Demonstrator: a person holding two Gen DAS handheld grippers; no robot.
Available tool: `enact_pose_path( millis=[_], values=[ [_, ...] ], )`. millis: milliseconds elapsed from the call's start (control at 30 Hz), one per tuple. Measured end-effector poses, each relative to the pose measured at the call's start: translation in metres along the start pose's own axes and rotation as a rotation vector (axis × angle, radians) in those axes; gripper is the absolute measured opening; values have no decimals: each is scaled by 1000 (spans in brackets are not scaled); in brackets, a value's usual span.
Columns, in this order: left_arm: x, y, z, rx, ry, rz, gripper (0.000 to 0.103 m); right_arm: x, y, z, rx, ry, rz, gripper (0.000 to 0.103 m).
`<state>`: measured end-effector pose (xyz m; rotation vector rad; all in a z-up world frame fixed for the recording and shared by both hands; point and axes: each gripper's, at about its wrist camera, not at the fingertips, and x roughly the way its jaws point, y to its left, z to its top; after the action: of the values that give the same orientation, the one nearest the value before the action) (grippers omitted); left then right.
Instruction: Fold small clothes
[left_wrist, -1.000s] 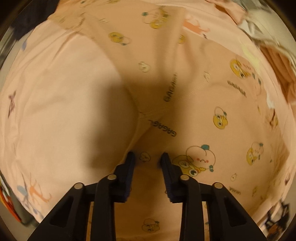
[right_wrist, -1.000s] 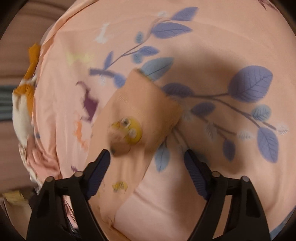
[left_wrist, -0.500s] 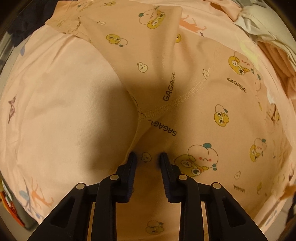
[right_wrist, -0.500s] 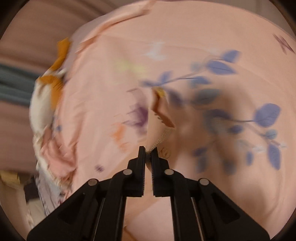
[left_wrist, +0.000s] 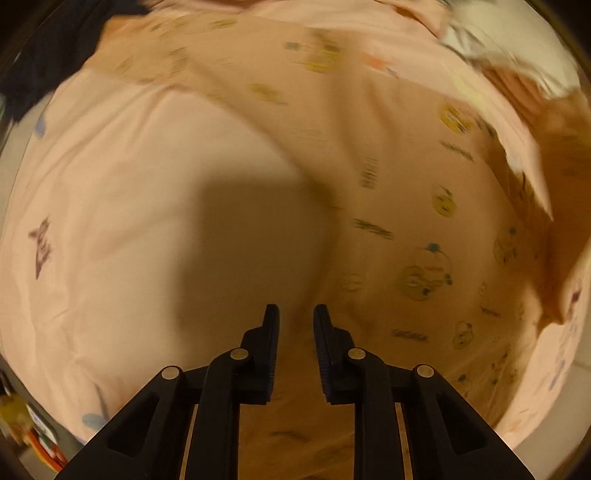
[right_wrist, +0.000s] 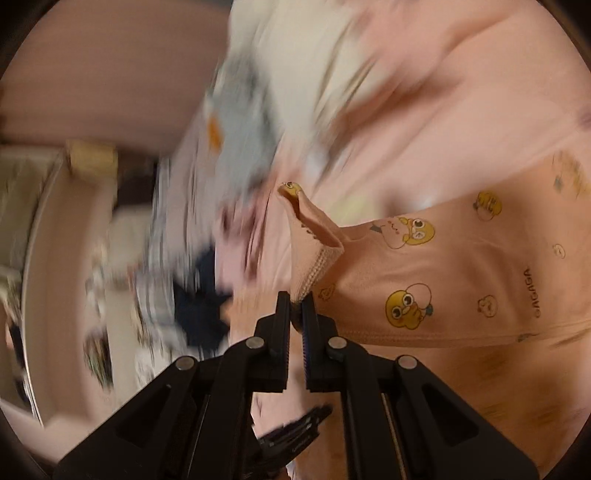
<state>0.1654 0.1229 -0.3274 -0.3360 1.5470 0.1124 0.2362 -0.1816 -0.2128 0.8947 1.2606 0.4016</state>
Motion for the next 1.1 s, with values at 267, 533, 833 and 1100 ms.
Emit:
enact_pose_path(
  millis=[267, 533, 833, 1100],
  values=[
    [-35, 60, 39, -125, -11, -122, 25, 98, 1, -12, -46, 227, -165, 36],
    [-16, 3, 72, -52, -1, -205, 40, -21, -62, -21, -52, 63, -390, 63],
    [13, -22, 78, -24, -18, -81, 22, -113, -151, -30, 106, -15, -484, 42],
    [-7, -20, 66, 7, -105, 88, 21, -69, -165, 4, 44, 37, -486, 22]
  ],
)
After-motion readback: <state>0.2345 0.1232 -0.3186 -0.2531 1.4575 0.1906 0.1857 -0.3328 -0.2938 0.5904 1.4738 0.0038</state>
